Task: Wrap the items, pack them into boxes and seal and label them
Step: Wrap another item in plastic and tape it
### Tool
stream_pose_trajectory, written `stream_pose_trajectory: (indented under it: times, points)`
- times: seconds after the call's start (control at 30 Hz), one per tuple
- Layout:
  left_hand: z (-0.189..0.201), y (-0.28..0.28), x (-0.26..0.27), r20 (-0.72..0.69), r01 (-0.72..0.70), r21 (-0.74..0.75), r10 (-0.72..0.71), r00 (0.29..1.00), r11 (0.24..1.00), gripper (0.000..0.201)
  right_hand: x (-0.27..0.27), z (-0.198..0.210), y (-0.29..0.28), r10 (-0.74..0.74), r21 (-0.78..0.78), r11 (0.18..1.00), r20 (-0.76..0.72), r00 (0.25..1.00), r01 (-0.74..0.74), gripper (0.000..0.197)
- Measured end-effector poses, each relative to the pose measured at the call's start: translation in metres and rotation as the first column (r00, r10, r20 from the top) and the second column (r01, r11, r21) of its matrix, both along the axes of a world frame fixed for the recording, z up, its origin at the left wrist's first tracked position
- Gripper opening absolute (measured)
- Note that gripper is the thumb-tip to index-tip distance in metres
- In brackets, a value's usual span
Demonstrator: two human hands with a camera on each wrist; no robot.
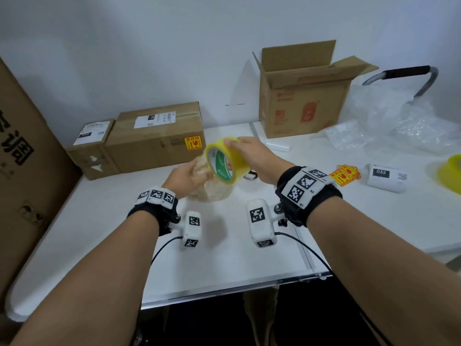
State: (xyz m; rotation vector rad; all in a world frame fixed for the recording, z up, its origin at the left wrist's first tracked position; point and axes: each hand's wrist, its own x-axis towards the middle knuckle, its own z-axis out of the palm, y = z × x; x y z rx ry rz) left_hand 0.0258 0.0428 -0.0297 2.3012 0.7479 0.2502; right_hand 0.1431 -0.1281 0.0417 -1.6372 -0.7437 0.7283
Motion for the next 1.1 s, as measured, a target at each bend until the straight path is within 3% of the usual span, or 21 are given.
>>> stream_pose_trajectory:
  times: [0.2,0.3,0.4,0.53,0.6,0.67,0.73,0.83,0.9,0.97,1.1]
  points:
    - [0.003,0.011,-0.002,0.029,-0.023,-0.171,0.028,0.999,0.985,0.061,0.006,-0.027,-0.012,-0.003,-0.172,0.985,-0.072,0.997,-0.01,0.04]
    - [0.008,0.006,-0.002,0.004,0.025,-0.133,-0.024,1.0,0.991,0.055,0.007,-0.036,-0.011,0.02,-0.254,0.966,-0.085,0.996,-0.041,0.047]
    - [0.011,0.001,-0.004,-0.036,0.095,-0.075,-0.098,0.995,0.993,0.075,0.004,-0.036,-0.009,0.07,-0.299,0.95,-0.063,0.996,-0.085,0.043]
    - [0.005,-0.003,-0.01,-0.013,0.175,-0.004,-0.175,0.985,0.985,0.063,-0.003,-0.046,-0.014,0.107,-0.285,0.948,-0.134,0.985,-0.141,0.04]
    - [0.004,-0.002,-0.01,-0.011,0.184,-0.001,-0.184,0.983,0.983,0.061,0.0,-0.047,-0.018,0.126,-0.318,0.936,-0.098,0.987,-0.151,0.043]
    - [0.008,0.002,-0.009,-0.009,0.208,-0.046,-0.208,0.978,0.977,0.062,0.012,-0.043,-0.021,0.072,-0.369,0.927,0.006,0.997,-0.065,0.048]
    - [0.014,0.004,-0.009,-0.003,0.241,-0.11,-0.243,0.97,0.964,0.063,0.031,-0.04,-0.022,-0.09,-0.316,0.942,0.08,0.993,0.111,0.048]
    - [0.019,0.006,-0.01,0.026,0.264,-0.19,-0.264,0.964,0.946,0.066,0.061,-0.041,-0.018,-0.204,-0.274,0.917,0.298,0.933,0.288,0.027]
    - [0.02,0.009,-0.008,0.028,0.261,-0.226,-0.261,0.965,0.938,0.066,0.074,-0.043,-0.009,-0.091,-0.356,0.898,0.425,0.901,0.259,0.025]
    - [0.023,0.01,-0.007,0.01,0.265,-0.253,-0.271,0.962,0.931,0.067,0.079,-0.044,0.002,0.072,-0.439,0.878,0.511,0.856,0.189,0.035]
    - [0.026,0.014,-0.006,0.005,0.269,-0.304,-0.28,0.96,0.914,0.068,0.085,-0.061,0.031,0.394,-0.609,0.792,0.563,0.727,0.043,0.053]
